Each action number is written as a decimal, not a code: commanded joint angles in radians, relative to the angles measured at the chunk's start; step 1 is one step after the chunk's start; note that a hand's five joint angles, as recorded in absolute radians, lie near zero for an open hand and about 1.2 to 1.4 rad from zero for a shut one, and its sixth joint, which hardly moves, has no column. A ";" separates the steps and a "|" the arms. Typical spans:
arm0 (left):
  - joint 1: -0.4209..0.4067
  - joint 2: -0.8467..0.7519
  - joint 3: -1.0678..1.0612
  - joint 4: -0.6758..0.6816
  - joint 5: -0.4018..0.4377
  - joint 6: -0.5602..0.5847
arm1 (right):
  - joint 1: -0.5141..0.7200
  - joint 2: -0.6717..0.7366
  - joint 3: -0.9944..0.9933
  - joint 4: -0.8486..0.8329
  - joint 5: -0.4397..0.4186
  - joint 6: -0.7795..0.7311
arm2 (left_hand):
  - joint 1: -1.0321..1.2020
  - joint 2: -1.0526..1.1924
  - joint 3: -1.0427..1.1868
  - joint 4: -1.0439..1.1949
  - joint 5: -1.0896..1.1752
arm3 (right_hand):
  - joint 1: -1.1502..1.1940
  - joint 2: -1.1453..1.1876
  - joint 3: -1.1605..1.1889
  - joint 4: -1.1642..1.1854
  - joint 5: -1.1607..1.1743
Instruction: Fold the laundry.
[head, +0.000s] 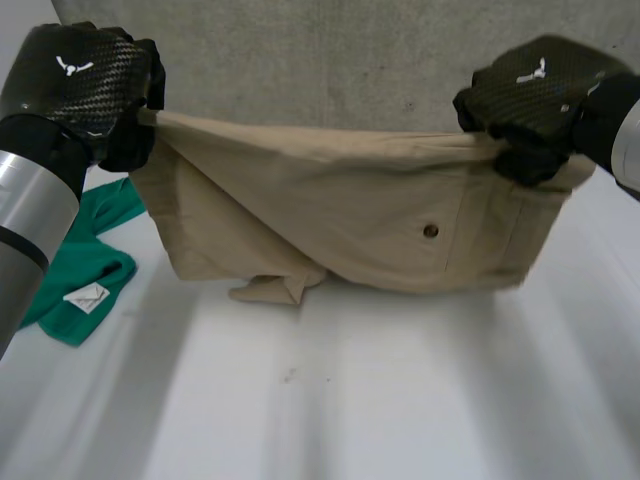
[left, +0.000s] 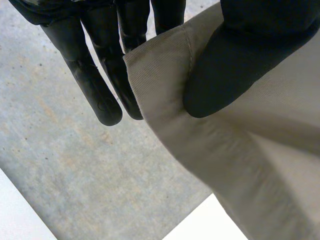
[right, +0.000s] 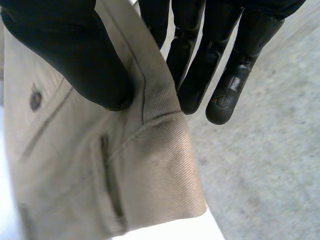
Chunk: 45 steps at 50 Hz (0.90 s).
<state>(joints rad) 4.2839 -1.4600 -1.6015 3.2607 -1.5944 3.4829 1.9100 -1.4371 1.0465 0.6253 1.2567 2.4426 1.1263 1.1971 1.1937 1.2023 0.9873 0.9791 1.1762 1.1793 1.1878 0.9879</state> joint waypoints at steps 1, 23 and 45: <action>0.004 -0.172 0.015 0.001 0.010 0.007 | -0.003 0.145 0.026 0.040 0.007 -0.111 | 0.270 0.199 0.203 0.194 0.234 | 0.417 0.220 0.217 0.209 0.234; -0.003 -0.563 0.495 0.631 0.043 0.099 | 0.043 0.549 -0.546 -0.738 0.188 -0.093 | 0.270 0.199 0.203 0.194 0.234 | 0.417 0.220 0.217 0.209 0.234; -0.006 -0.465 0.184 0.622 0.062 0.097 | 0.087 0.495 -0.127 -0.673 0.239 -0.057 | 0.270 0.199 0.203 0.194 0.234 | 0.417 0.220 0.217 0.209 0.234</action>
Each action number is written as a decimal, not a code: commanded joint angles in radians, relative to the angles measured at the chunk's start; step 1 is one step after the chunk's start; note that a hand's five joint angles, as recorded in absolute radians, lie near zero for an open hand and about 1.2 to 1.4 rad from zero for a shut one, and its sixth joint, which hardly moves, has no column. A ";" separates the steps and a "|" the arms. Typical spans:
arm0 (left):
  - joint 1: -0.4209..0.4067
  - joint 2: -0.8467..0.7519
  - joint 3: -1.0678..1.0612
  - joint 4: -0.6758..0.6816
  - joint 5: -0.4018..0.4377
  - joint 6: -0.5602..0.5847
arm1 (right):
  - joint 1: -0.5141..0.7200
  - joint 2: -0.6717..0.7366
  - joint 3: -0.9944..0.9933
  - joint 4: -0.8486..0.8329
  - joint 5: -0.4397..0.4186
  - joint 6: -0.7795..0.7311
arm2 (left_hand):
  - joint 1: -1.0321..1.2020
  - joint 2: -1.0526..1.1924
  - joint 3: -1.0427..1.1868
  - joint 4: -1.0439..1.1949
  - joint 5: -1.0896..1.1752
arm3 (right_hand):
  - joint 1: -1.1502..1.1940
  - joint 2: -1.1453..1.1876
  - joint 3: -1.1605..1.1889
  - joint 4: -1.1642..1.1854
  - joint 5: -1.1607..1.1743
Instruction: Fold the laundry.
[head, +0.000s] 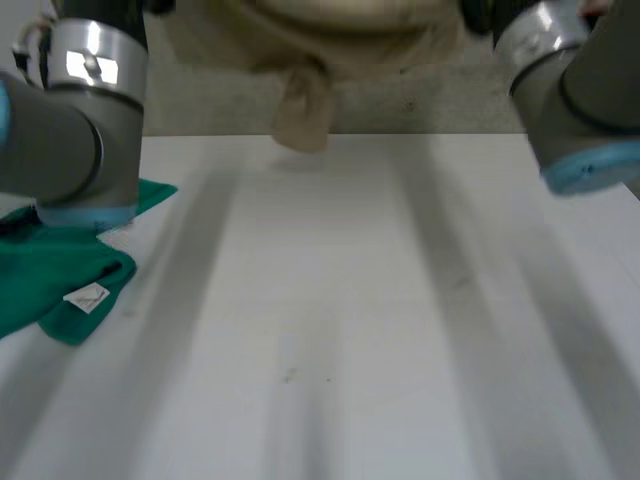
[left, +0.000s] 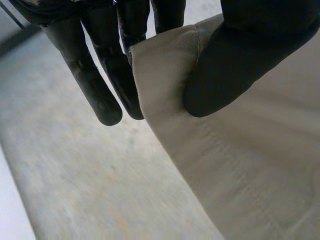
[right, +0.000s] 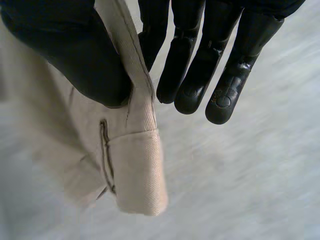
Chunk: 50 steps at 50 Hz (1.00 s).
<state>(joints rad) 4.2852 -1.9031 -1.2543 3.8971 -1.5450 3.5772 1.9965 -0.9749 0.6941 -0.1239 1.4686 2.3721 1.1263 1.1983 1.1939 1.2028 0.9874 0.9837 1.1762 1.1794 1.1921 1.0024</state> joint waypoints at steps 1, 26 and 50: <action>-0.008 -0.042 -0.203 -0.015 0.014 0.003 | 0.001 0.045 0.252 0.076 0.026 0.013 | 0.270 0.198 0.202 0.193 0.234 | 0.413 0.220 0.217 0.204 0.219; -0.018 0.151 -0.597 -0.536 0.003 0.044 | 0.002 -0.148 0.680 0.473 0.015 -0.092 | 0.270 0.198 0.202 0.193 0.234 | 0.413 0.220 0.217 0.204 0.219; -0.071 0.257 -0.614 -0.739 0.006 0.141 | -0.002 -0.344 0.972 0.593 0.003 -0.267 | -0.907 -0.979 -0.974 -0.983 -0.942 | 0.413 0.220 0.217 0.204 0.219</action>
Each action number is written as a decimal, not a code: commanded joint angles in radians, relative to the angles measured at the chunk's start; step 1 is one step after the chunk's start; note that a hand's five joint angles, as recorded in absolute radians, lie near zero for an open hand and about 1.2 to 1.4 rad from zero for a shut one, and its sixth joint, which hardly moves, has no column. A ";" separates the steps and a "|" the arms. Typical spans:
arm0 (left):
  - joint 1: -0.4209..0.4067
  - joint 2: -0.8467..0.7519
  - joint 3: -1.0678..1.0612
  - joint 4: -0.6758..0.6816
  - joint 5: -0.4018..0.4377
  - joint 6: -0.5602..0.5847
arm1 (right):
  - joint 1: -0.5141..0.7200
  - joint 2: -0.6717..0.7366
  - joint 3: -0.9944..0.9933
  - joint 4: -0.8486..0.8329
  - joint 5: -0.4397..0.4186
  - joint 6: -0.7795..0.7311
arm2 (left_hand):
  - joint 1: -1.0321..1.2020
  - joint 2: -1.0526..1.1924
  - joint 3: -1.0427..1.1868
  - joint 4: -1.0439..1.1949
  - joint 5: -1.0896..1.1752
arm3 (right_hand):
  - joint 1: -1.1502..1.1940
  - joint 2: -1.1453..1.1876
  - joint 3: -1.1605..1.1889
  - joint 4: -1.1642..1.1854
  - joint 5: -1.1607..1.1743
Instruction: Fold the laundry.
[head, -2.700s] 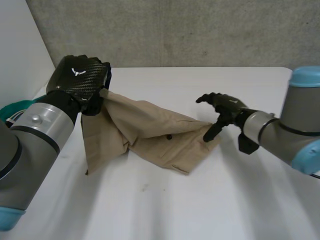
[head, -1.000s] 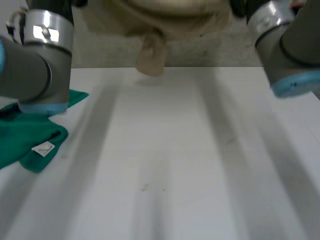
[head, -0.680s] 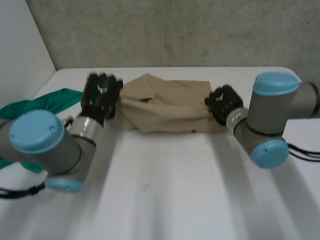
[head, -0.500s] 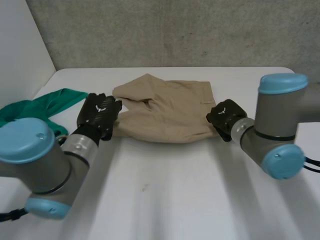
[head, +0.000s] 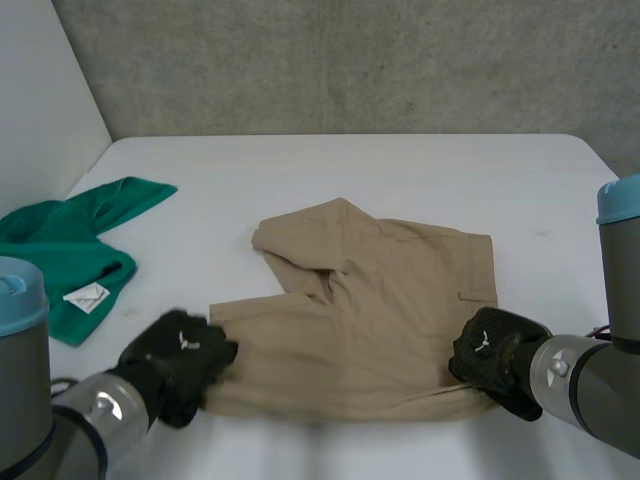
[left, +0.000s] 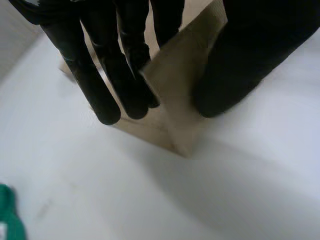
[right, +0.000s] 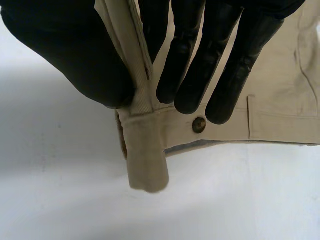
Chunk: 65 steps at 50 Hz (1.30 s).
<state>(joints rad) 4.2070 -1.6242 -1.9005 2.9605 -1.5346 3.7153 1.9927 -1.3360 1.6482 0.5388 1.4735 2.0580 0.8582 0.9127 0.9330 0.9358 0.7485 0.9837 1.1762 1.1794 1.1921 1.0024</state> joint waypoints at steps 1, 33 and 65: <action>0.007 -0.028 0.040 0.216 -0.004 -0.005 | 0.002 0.017 0.025 -0.088 -0.004 0.056 | -0.642 -0.696 -0.717 -0.719 -0.707 | 0.413 0.220 0.217 0.204 0.219; 0.100 -0.007 0.143 -0.035 0.149 -0.345 | 0.002 0.015 0.067 -0.237 -0.009 0.198 | -0.372 -0.426 -0.447 -0.449 -0.436 | 0.413 0.220 0.217 0.204 0.219; 0.011 -0.172 0.075 0.017 0.042 -0.354 | -0.008 0.017 0.059 -0.272 -0.008 0.205 | 0.538 0.484 0.463 0.461 0.473 | 0.413 0.220 0.217 0.204 0.219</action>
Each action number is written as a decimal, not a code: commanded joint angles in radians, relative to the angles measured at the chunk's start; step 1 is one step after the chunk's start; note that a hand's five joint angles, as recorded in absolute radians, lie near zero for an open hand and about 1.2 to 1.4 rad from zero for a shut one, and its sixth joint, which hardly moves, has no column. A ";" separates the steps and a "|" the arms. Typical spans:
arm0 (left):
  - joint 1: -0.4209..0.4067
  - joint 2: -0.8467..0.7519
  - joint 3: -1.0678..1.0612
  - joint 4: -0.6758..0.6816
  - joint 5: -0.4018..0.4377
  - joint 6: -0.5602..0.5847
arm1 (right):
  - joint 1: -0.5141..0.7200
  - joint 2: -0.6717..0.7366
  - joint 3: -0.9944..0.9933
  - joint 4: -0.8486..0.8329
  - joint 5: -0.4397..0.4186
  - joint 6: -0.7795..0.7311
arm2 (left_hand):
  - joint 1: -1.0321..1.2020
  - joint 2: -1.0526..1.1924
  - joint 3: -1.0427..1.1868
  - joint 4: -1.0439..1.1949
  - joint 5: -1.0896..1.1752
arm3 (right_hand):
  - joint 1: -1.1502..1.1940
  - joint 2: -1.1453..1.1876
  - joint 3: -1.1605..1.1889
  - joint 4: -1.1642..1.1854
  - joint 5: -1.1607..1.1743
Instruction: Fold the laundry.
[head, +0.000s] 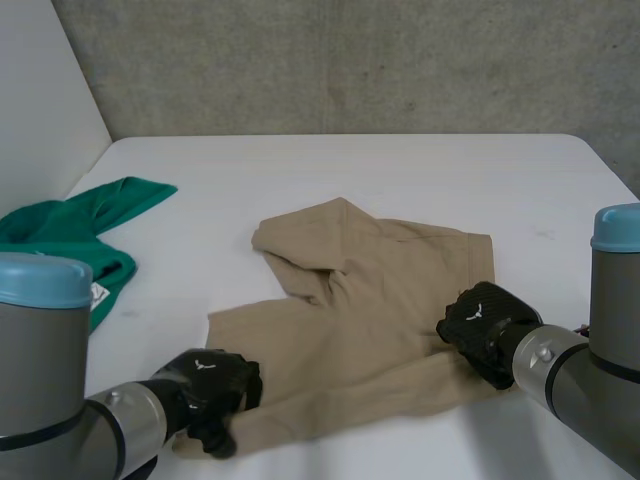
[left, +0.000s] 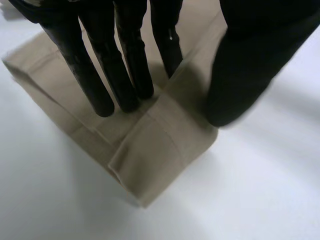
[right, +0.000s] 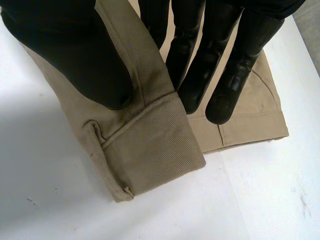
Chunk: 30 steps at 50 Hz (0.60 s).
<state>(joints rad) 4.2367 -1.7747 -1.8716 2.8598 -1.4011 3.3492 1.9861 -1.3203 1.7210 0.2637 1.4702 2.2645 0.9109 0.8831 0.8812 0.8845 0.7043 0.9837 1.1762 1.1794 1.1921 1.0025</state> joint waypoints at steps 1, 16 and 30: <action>-0.020 -0.038 0.063 0.143 -0.120 0.032 | -0.001 0.003 -0.020 0.002 -0.005 -0.003 | 0.485 0.513 0.515 0.512 0.517 | 0.413 0.220 0.217 0.204 0.219; -0.023 -0.298 0.604 0.485 -0.226 0.352 | 0.014 0.256 -0.539 -0.089 0.004 0.001 | 0.485 0.513 0.515 0.512 0.517 | 0.413 0.220 0.217 0.204 0.219; -0.026 -0.197 0.855 1.153 -0.253 0.458 | 0.008 0.319 -1.137 -0.604 0.013 0.274 | 0.485 0.513 0.515 0.512 0.517 | 0.413 0.220 0.217 0.204 0.219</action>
<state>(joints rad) 4.2113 -2.0476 -1.0518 3.8231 -1.6370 3.8008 1.9991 -0.9742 0.7144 -0.0917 1.4770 2.4259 1.1414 1.1971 1.1917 1.1983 0.9852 0.9837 1.1762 1.1794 1.1925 1.0025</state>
